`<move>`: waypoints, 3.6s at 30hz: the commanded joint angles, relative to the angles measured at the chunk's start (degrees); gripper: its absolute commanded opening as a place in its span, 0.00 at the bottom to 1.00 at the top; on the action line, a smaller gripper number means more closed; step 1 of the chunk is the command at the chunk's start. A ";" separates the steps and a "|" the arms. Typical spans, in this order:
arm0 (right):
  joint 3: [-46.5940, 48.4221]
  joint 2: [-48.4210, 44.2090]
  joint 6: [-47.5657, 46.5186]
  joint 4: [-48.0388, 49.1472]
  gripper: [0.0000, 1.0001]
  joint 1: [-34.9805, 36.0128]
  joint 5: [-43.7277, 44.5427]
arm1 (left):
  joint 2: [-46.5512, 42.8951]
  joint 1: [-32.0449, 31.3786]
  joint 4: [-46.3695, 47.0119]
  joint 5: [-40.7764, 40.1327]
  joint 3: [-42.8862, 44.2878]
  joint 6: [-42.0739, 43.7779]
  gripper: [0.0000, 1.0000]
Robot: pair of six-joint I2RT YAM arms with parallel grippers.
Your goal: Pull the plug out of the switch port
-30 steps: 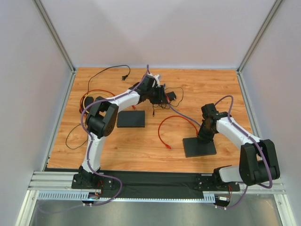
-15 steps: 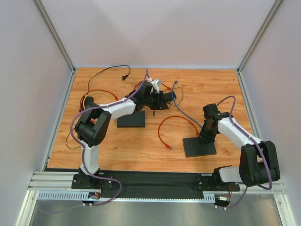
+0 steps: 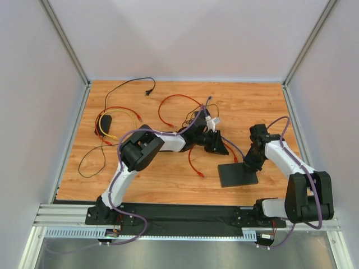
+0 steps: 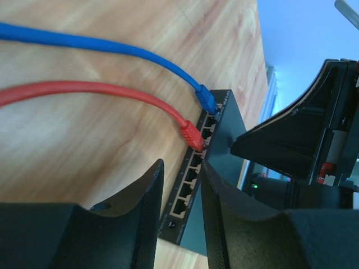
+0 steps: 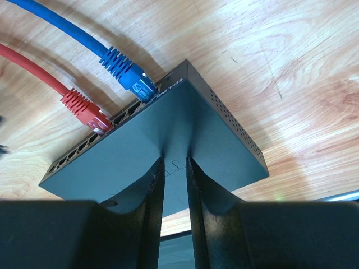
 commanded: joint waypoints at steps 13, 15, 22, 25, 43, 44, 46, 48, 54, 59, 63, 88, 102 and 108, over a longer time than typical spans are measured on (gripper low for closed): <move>-0.28 1.95 -0.19 2.05 0.24 -0.29 -0.06 | 5.34 -4.42 6.05 5.12 7.30 -10.46 0.40; -0.46 1.77 -0.28 2.05 0.24 -0.20 -0.06 | 4.73 -4.42 6.68 4.08 6.59 -10.30 0.39; -0.64 1.51 -0.28 1.70 0.24 -0.20 0.29 | 2.79 -4.50 -3.24 -0.58 6.59 -5.03 0.39; -0.46 1.34 -0.45 1.61 0.24 -0.20 0.38 | 2.88 -4.59 -8.26 -1.99 6.85 -3.53 0.42; -1.08 1.25 -0.28 2.22 0.24 -0.20 -0.15 | 8.76 -5.73 -6.42 1.79 11.86 -6.79 0.41; -1.16 1.25 -0.19 2.22 0.24 -0.29 -0.23 | 9.03 -5.73 -6.77 1.61 12.12 -6.70 0.41; -1.08 1.25 -0.36 2.22 0.23 -0.29 -0.32 | 9.12 -5.73 -7.03 1.44 12.39 -6.78 0.41; -1.08 1.25 -0.37 2.22 0.23 -0.29 -0.32 | 9.12 -5.73 -7.12 1.26 12.39 -6.70 0.40; -0.90 1.16 -0.63 2.13 0.23 -0.29 -0.15 | 9.20 -5.73 -7.47 0.73 12.04 -7.13 0.37; -0.90 0.90 -0.63 2.13 0.23 -0.20 -0.32 | 9.91 -5.73 -6.95 0.47 12.21 -8.10 0.33; -0.99 0.89 -0.54 2.05 0.23 -0.29 -0.15 | 10.70 -5.73 -7.12 0.47 12.48 -8.98 0.27; -1.87 3.53 2.27 0.73 0.23 0.06 4.60 | 3.58 -4.24 9.50 -17.73 0.17 1.92 0.00; -1.43 4.85 1.48 0.90 0.23 0.41 3.90 | 2.44 -2.48 5.45 -15.45 2.02 -0.02 0.00; -1.34 4.94 0.95 1.17 0.23 0.50 3.98 | 2.17 -2.66 8.42 -5.43 -0.26 -5.72 0.25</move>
